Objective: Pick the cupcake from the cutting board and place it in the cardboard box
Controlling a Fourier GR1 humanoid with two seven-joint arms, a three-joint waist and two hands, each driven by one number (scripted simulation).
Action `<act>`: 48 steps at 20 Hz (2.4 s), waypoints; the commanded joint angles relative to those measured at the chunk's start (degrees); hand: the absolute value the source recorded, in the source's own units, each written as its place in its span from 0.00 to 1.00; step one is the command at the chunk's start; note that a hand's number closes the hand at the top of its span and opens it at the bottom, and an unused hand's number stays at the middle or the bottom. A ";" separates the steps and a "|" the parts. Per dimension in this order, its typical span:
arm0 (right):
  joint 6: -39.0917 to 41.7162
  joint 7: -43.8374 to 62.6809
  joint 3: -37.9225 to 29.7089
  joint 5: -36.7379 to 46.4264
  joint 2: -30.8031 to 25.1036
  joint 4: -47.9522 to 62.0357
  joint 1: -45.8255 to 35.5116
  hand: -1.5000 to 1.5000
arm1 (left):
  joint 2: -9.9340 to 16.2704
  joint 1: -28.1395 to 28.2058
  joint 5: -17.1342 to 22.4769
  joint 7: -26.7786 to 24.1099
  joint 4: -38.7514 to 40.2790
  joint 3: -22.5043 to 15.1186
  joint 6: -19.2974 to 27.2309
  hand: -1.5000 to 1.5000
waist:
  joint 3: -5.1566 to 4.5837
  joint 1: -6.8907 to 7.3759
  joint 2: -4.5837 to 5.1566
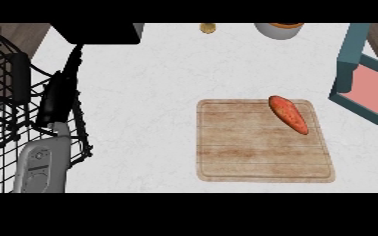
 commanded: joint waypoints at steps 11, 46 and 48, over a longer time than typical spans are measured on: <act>16.94 -4.04 -0.55 -6.08 -2.89 10.93 -10.46 1.00 | 2.80 4.21 1.59 -3.30 5.60 1.18 0.46 0.50 | -1.39 5.74 0.66; 14.57 12.20 3.66 -3.63 19.23 29.54 -32.85 0.00 | 5.71 3.63 3.57 -2.81 6.89 -1.98 3.66 0.50 | -1.20 5.69 0.83; 14.96 10.14 1.51 -5.51 18.10 30.46 -32.47 0.00 | 7.45 2.12 4.86 -2.99 7.72 -0.35 2.91 0.50 | -1.15 5.51 1.21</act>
